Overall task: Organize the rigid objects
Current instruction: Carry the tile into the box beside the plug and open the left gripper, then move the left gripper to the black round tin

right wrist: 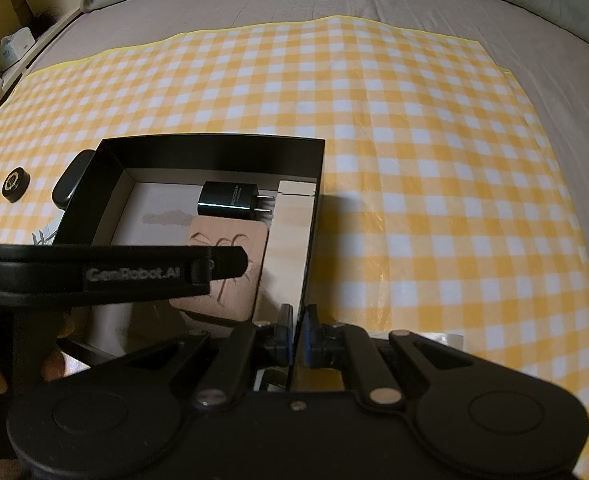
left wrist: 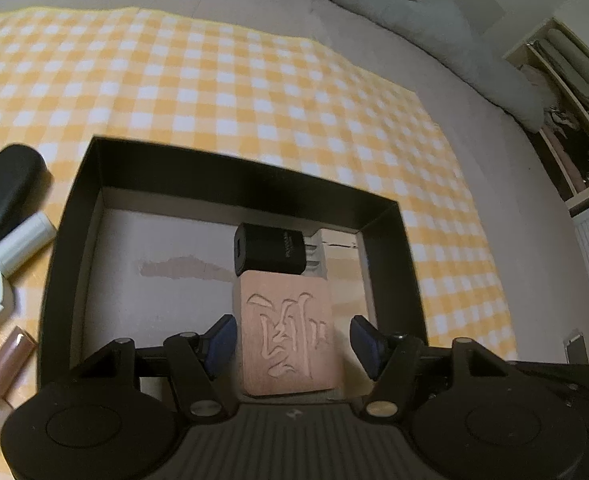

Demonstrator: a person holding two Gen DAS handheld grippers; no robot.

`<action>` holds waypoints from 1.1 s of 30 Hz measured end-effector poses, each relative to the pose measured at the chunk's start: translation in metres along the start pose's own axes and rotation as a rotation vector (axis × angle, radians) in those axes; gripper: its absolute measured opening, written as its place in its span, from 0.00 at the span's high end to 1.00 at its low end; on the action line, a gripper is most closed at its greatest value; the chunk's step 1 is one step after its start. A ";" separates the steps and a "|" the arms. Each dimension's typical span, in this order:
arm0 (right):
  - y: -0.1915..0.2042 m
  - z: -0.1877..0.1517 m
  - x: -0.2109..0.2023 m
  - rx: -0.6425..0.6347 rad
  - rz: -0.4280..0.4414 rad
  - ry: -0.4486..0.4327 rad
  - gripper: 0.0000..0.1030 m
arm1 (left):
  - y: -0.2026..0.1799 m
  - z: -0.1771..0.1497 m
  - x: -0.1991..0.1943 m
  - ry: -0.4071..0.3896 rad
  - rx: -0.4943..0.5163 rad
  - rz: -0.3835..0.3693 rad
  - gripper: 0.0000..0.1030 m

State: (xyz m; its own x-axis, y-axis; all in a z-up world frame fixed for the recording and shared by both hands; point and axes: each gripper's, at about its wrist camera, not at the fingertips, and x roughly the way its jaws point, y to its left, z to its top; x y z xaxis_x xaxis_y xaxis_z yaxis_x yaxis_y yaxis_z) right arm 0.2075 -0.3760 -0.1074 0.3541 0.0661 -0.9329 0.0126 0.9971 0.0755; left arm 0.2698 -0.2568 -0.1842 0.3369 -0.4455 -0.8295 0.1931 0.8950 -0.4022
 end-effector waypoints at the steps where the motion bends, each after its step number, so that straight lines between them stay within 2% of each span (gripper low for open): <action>1: -0.001 -0.001 0.000 0.000 0.000 0.000 0.94 | -0.001 0.000 -0.003 -0.004 0.007 0.000 0.29; 6: -0.002 -0.005 0.000 0.000 -0.001 -0.001 0.95 | -0.007 -0.001 -0.024 -0.042 0.069 0.026 0.14; 13: -0.005 -0.005 0.002 0.002 -0.003 -0.004 0.95 | -0.006 -0.004 -0.057 -0.101 0.158 0.072 0.03; 22: -0.005 -0.004 0.002 0.004 -0.034 -0.001 0.95 | 0.012 -0.008 -0.099 -0.176 0.184 0.104 0.00; 33: -0.004 -0.001 0.005 0.030 -0.058 -0.002 0.96 | 0.047 -0.015 -0.138 -0.238 0.241 0.227 0.00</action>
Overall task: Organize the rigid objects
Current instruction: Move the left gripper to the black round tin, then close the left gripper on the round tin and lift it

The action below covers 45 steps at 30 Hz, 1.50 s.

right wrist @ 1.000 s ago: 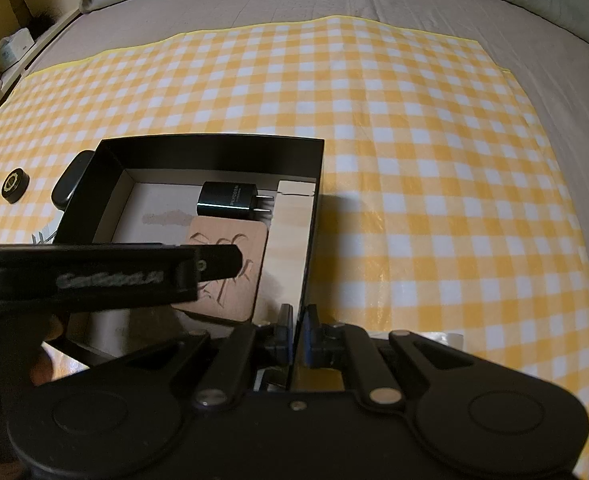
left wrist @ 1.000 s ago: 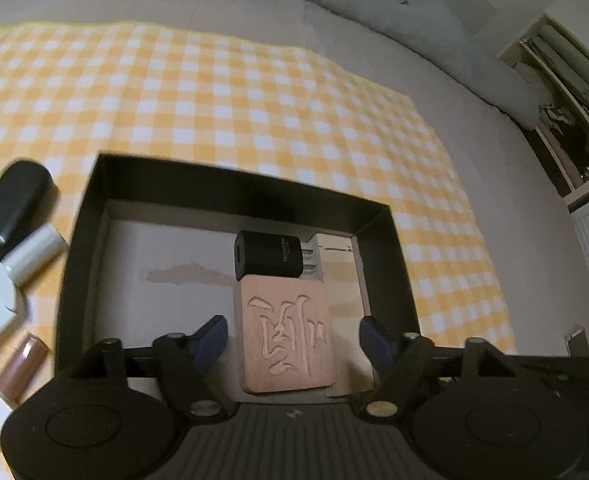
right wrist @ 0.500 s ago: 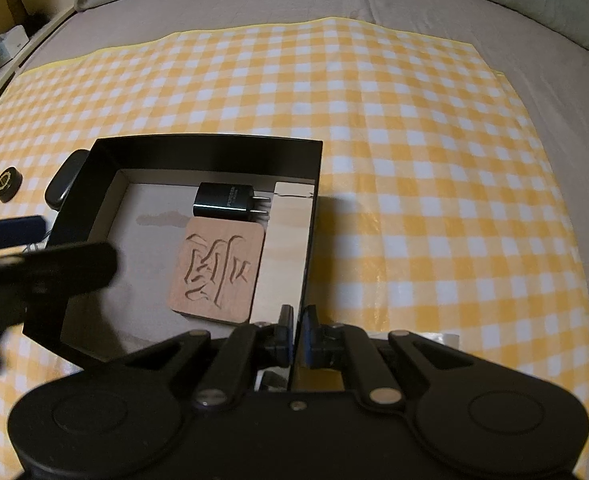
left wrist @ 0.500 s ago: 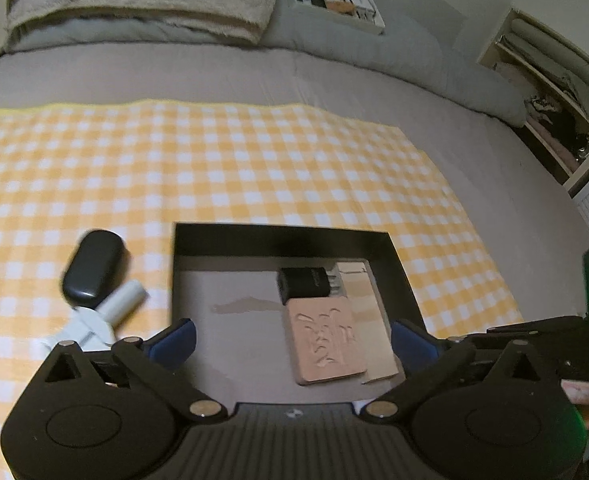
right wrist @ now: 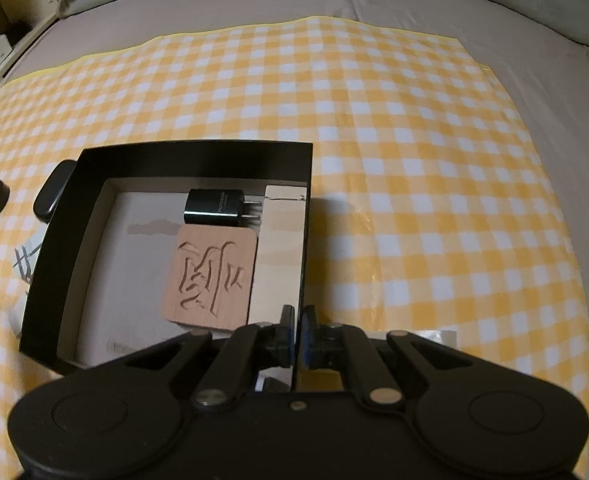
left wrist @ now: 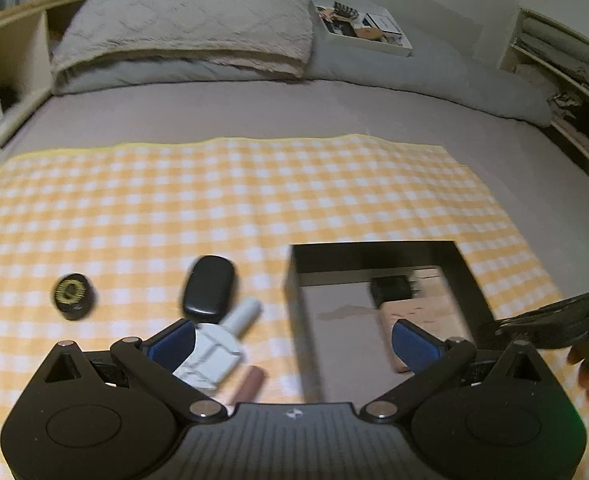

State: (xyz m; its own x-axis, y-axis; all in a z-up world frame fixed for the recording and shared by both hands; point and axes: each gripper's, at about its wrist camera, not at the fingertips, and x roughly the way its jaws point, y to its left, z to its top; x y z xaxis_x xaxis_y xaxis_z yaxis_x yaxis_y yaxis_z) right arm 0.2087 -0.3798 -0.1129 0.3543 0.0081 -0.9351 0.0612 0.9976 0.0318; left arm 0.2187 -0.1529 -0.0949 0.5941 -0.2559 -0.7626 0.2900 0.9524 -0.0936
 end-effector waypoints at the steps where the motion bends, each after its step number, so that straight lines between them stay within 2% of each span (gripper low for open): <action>1: 0.000 0.001 0.001 0.003 -0.004 0.000 0.96 | 0.005 -0.001 -0.003 -0.003 0.003 0.012 0.00; 14: 0.004 0.002 0.000 -0.027 -0.007 -0.012 0.96 | 0.072 -0.004 -0.018 -0.051 -0.041 0.105 0.00; 24: -0.003 -0.005 -0.001 -0.056 0.012 -0.002 0.95 | 0.136 0.002 0.014 -0.044 -0.106 0.186 0.00; 33: -0.008 -0.003 0.006 -0.036 0.038 0.017 0.94 | 0.187 0.010 0.048 -0.015 -0.195 0.276 0.07; 38: -0.008 0.000 0.009 -0.052 0.031 0.011 0.92 | 0.198 0.012 0.064 -0.005 -0.189 0.323 0.11; 42: -0.004 0.003 0.011 -0.065 0.038 0.012 0.92 | 0.192 0.016 0.079 0.020 -0.124 0.314 0.19; 45: -0.003 0.002 0.013 -0.073 0.045 0.010 0.94 | 0.187 0.016 0.090 0.049 -0.108 0.312 0.22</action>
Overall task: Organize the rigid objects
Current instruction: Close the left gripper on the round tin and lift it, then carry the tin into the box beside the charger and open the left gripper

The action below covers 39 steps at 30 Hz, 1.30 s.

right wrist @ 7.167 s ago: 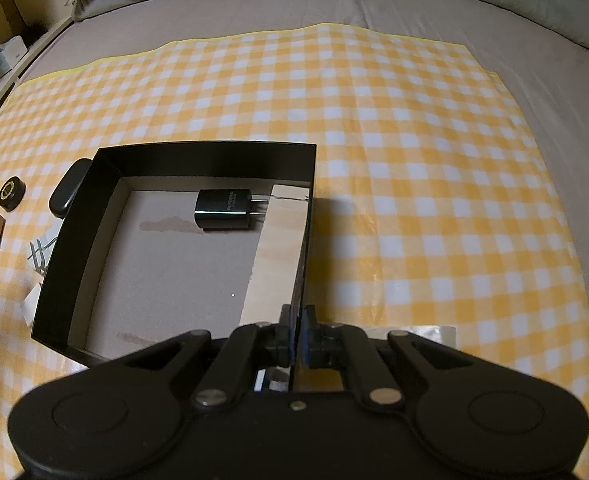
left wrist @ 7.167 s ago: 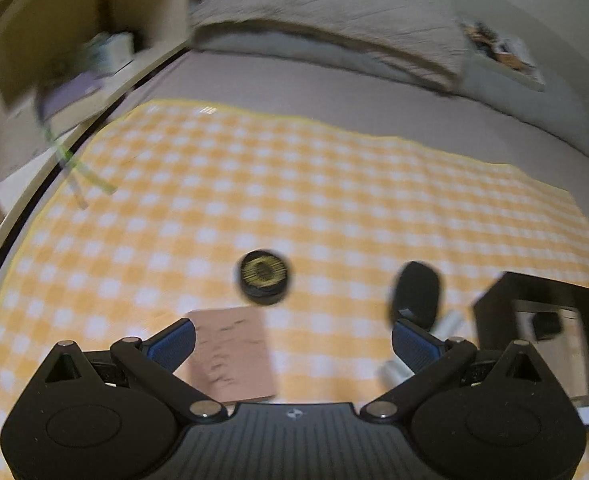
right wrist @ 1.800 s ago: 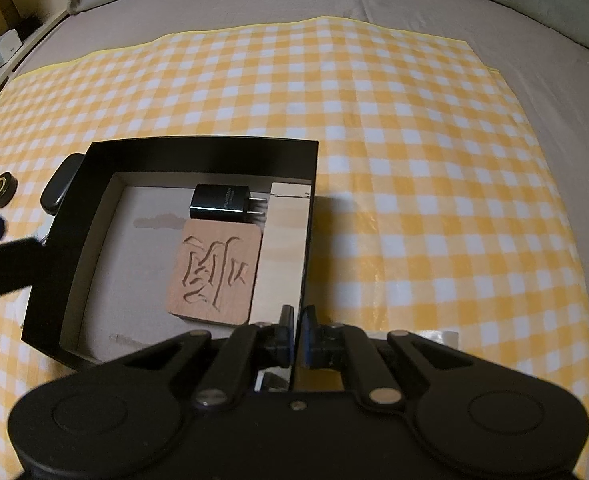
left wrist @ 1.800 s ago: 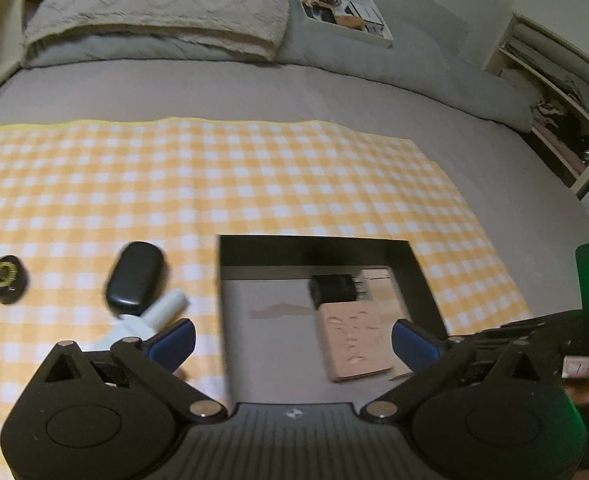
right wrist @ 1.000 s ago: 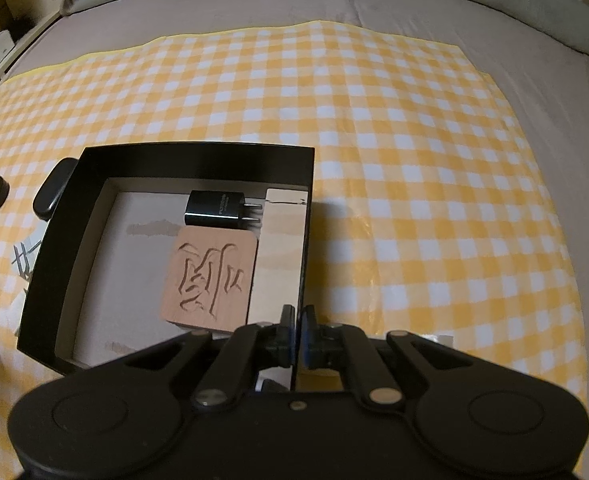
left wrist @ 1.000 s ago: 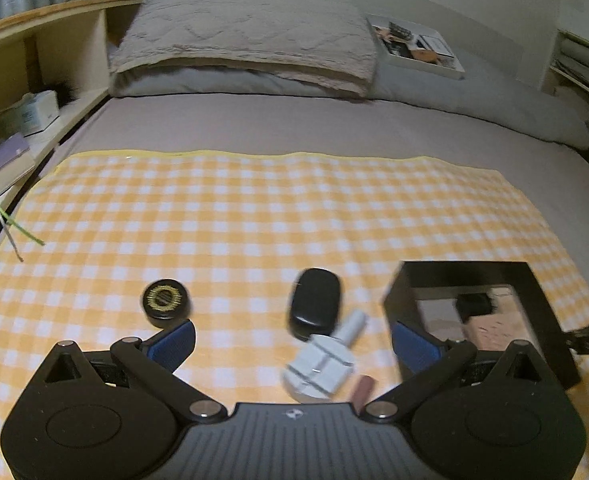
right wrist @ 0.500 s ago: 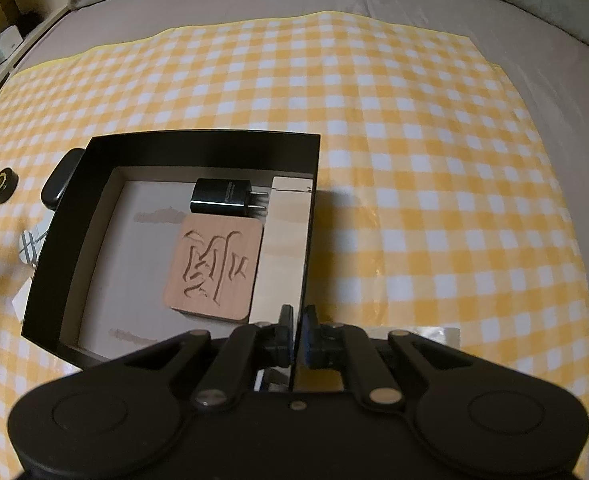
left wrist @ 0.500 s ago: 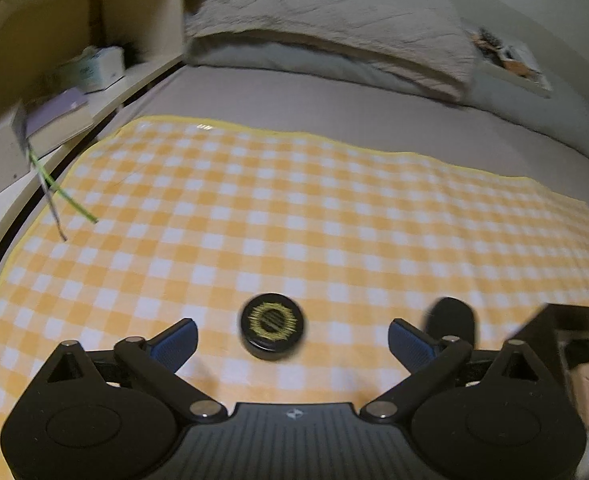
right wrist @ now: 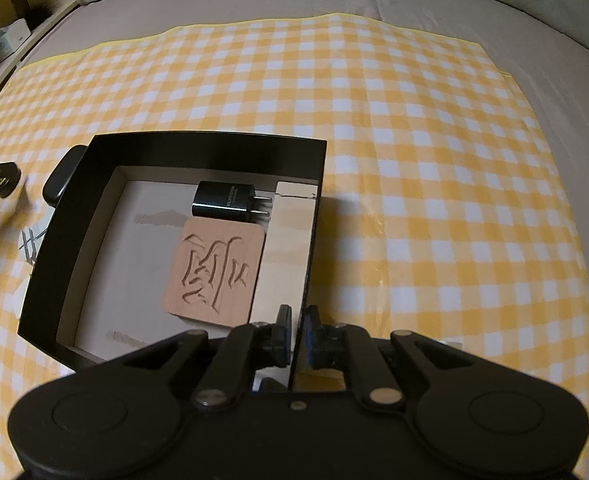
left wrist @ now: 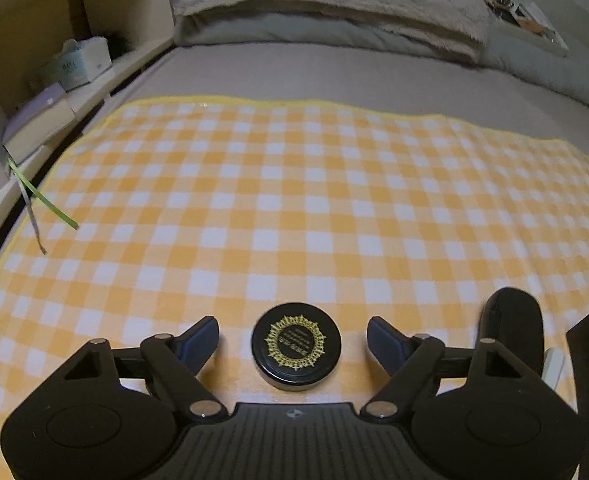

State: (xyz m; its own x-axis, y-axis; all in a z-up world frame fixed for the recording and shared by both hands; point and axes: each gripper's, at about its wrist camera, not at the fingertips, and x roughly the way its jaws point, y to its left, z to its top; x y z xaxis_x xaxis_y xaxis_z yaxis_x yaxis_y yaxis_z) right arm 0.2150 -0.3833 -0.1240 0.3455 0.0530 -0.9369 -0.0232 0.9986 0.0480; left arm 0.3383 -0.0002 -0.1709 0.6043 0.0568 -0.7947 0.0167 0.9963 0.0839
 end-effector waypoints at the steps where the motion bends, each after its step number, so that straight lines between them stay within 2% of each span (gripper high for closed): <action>1: -0.001 -0.001 0.001 0.000 0.004 0.000 0.94 | 0.000 0.000 0.004 0.011 0.001 0.005 0.23; 5: -0.007 0.000 0.001 0.005 0.016 0.001 0.94 | -0.002 -0.001 0.013 0.038 -0.004 0.018 0.30; 12: -0.005 -0.002 0.000 0.001 0.013 0.001 0.93 | 0.002 -0.001 0.014 0.021 -0.030 0.044 0.51; 22: -0.005 -0.001 0.000 0.003 0.013 0.001 0.93 | 0.008 0.005 0.002 0.024 -0.057 0.033 0.51; 28: -0.003 0.000 0.003 0.001 0.004 -0.004 0.94 | -0.017 0.013 -0.029 -0.033 -0.036 -0.052 0.51; 32: -0.004 0.001 0.003 0.001 0.004 -0.004 0.94 | -0.044 0.017 -0.056 -0.085 0.021 -0.109 0.51; 39: -0.004 0.004 0.003 0.004 0.002 -0.010 0.94 | -0.099 0.007 -0.105 -0.124 0.128 -0.303 0.51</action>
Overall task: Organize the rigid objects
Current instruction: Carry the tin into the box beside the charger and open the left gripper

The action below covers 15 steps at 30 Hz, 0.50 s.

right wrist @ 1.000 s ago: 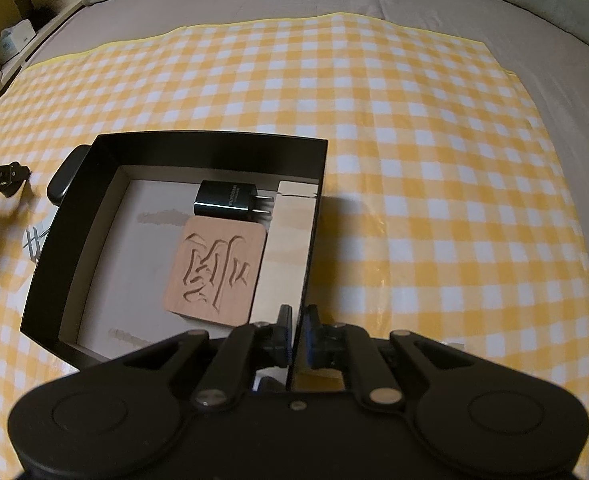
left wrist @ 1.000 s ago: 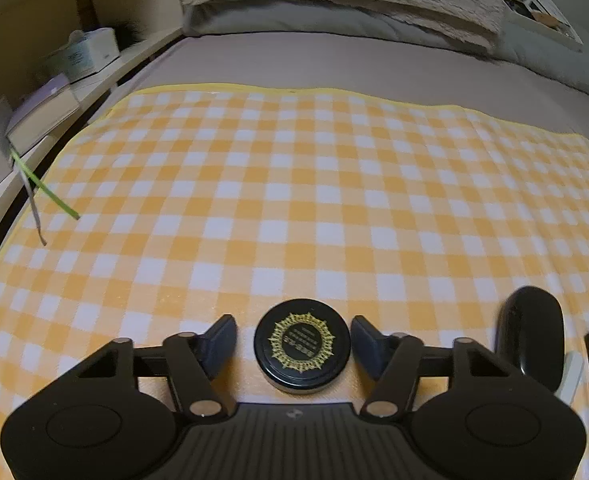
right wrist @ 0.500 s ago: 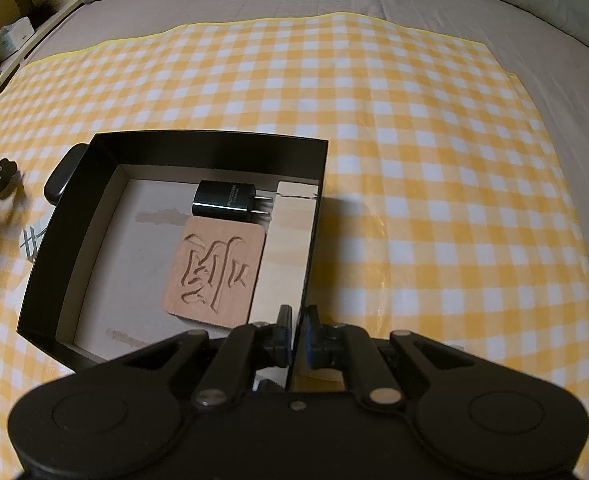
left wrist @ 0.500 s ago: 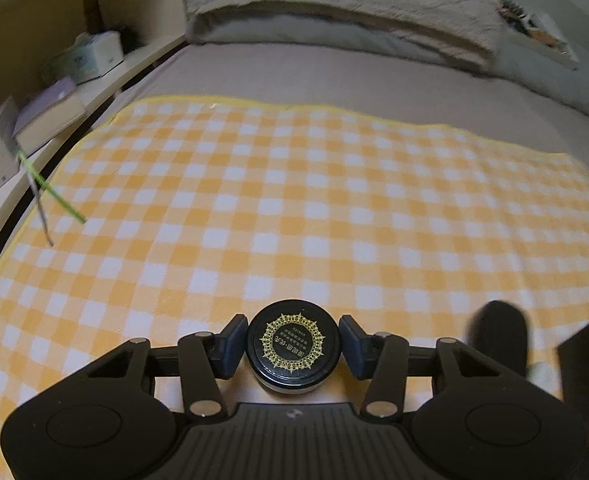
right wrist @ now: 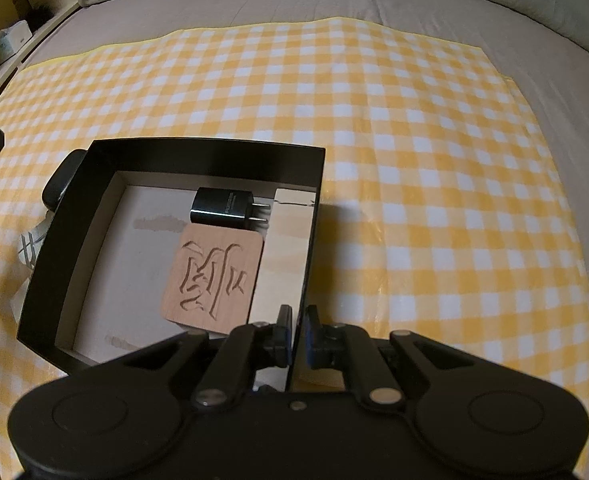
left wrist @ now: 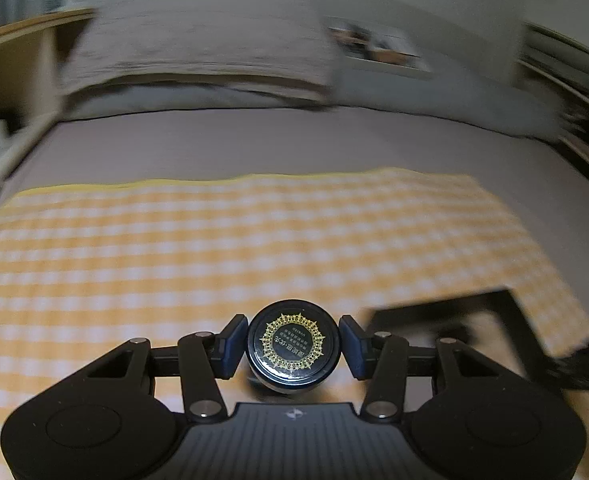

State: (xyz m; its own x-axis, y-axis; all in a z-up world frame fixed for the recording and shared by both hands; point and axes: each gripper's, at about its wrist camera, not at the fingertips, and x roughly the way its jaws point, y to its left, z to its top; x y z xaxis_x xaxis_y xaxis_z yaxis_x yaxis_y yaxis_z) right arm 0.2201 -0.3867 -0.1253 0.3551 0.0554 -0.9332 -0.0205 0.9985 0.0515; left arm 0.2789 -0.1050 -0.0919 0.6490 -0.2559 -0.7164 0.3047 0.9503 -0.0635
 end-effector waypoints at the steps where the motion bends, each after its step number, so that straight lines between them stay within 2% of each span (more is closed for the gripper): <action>1: 0.000 0.000 0.000 0.001 0.001 0.000 0.93 | -0.011 -0.002 -0.002 0.008 0.011 -0.029 0.51; 8: 0.000 -0.003 -0.005 0.003 0.005 -0.003 0.94 | -0.086 -0.030 0.005 0.126 0.099 -0.219 0.51; 15: 0.001 -0.004 -0.007 0.003 0.002 -0.002 0.94 | -0.125 -0.050 0.025 0.206 0.182 -0.266 0.51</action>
State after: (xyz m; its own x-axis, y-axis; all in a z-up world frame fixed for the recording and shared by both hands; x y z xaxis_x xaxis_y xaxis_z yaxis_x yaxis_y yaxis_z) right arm 0.2144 -0.3863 -0.1205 0.3567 0.0577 -0.9324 -0.0181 0.9983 0.0549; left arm 0.2223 -0.2219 -0.1365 0.3822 -0.4312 -0.8173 0.5748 0.8035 -0.1551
